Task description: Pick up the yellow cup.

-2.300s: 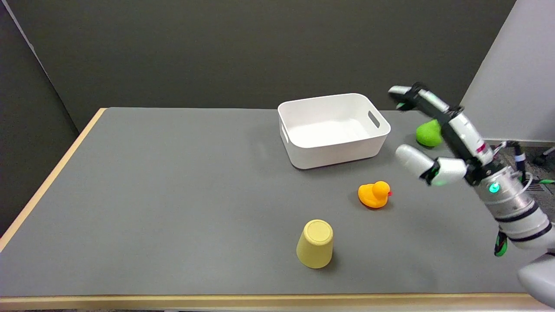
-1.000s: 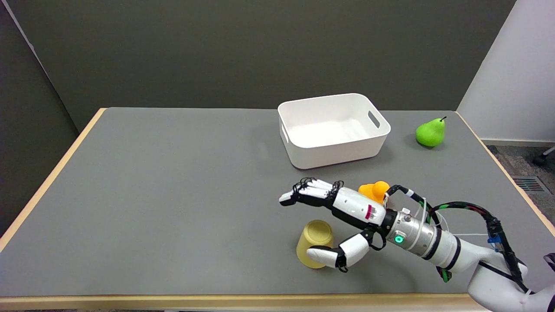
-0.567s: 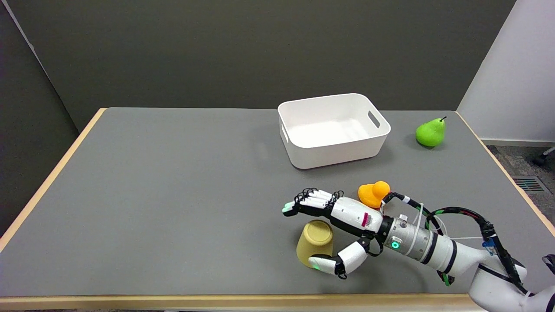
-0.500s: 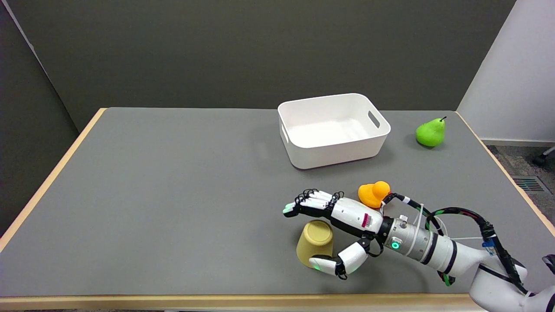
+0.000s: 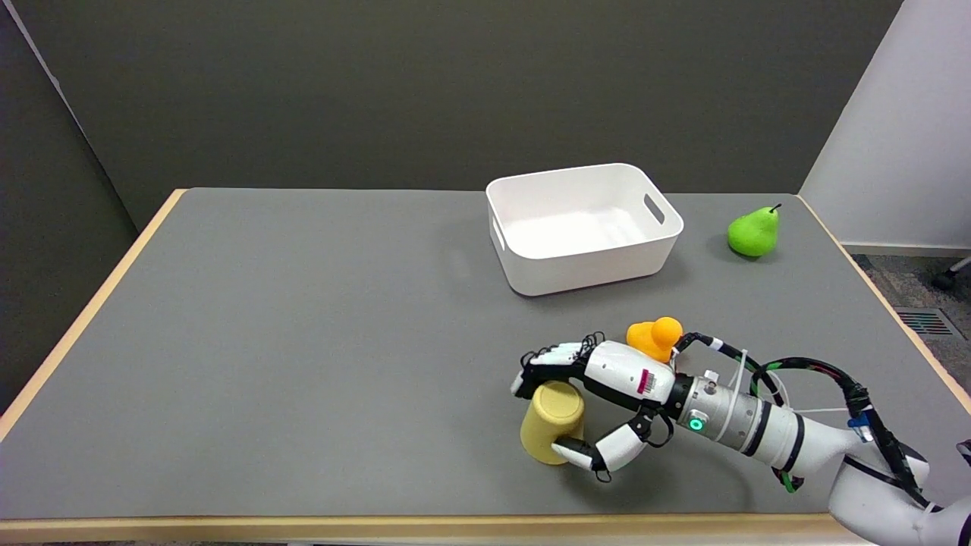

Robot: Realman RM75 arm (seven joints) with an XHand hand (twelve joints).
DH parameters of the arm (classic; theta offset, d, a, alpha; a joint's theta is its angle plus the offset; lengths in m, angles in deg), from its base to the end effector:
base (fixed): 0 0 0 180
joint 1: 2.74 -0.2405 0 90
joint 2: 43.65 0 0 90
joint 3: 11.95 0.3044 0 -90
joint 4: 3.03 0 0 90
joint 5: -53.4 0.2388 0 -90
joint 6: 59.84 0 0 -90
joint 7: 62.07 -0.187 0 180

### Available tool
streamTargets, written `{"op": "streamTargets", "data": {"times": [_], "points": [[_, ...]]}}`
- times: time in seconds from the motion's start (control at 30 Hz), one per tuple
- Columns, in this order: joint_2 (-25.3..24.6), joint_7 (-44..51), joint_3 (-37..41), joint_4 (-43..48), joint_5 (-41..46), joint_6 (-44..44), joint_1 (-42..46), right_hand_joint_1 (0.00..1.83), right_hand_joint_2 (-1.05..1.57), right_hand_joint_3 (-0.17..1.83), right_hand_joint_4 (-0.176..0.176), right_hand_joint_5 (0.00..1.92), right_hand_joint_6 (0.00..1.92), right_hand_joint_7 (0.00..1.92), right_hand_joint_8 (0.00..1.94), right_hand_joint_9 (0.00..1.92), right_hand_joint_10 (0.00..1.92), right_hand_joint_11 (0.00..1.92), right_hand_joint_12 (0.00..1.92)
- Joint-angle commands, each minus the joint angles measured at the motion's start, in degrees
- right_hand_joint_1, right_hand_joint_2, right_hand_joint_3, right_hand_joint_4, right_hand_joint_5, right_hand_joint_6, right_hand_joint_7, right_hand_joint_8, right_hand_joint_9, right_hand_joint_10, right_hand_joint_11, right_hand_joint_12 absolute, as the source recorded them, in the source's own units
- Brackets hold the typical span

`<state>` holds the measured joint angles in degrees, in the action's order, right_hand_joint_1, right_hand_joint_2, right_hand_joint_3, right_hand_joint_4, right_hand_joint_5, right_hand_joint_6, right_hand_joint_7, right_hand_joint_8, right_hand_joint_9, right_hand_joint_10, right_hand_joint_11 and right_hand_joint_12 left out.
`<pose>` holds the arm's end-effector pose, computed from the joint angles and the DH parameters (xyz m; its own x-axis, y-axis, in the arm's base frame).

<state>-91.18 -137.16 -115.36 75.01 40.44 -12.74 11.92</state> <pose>-0.3493 -0.2892 0.3210 0.8602 -0.3367 0.3831 -0.5096 -0.5369 0.6724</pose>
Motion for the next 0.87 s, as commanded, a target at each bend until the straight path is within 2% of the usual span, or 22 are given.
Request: {"op": "streamTargets", "data": {"times": [0.03, 0.07, 0.1, 0.13, 0.2, 0.3, 0.4, 0.6, 0.77, 0.87], "points": [[0.15, 0.02, 1.91, 0.28, -2.21, -0.12, 0.06, 1.03, 0.69, 0.93, -0.045, 0.52, 1.11, 0.74, 0.99, 0.69, 1.32, 0.57, 1.74], [-0.08, 0.08, 2.35, 0.34, -2.21, -0.12, 0.05, 1.05, 0.76, 0.81, -0.051, 0.54, 1.19, 0.77, 1.04, 0.71, 1.32, 0.60, 1.75], [-0.19, 0.10, 2.51, 0.36, -2.21, -0.06, 0.05, 1.12, 0.99, 0.45, -0.066, 0.58, 1.38, 0.83, 1.17, 0.76, 1.31, 0.67, 1.78], [-0.40, 0.10, 2.79, 0.36, -2.21, -0.04, -0.02, 1.17, 1.15, 0.20, -0.079, 0.61, 1.52, 0.88, 1.26, 0.79, 1.30, 0.72, 1.82], [-0.51, 1.25, 3.06, 0.44, -2.21, 0.38, -0.33, 1.18, 1.14, 0.23, -0.098, 0.61, 1.51, 0.89, 1.29, 0.80, 1.31, 0.76, 1.87], [-0.52, 3.66, 4.09, 1.37, -1.73, 0.68, -0.58, 1.21, 1.08, 0.31, -0.144, 0.62, 1.46, 0.92, 1.29, 0.84, 1.35, 0.76, 1.92], [-0.52, 3.93, 6.02, 2.94, -1.65, 0.05, -0.98, 1.21, 1.06, 0.36, -0.161, 0.62, 1.45, 0.93, 1.30, 0.87, 1.38, 0.81, 1.92], [-0.52, 3.93, 9.72, 7.25, -1.65, -2.79, -5.19, 1.21, 1.05, 0.38, -0.161, 0.63, 1.45, 0.93, 1.31, 0.88, 1.40, 0.83, 1.91], [-0.44, 4.51, 12.35, 13.01, -2.13, -12.62, -11.22, 1.21, 1.04, 0.40, -0.158, 0.63, 1.45, 0.93, 1.32, 0.88, 1.39, 0.84, 1.89], [-0.80, 8.58, 12.44, 14.45, -1.96, -19.19, -17.09, 1.21, 1.03, 0.40, -0.147, 0.63, 1.46, 0.93, 1.32, 0.87, 1.39, 0.84, 1.90]]}}
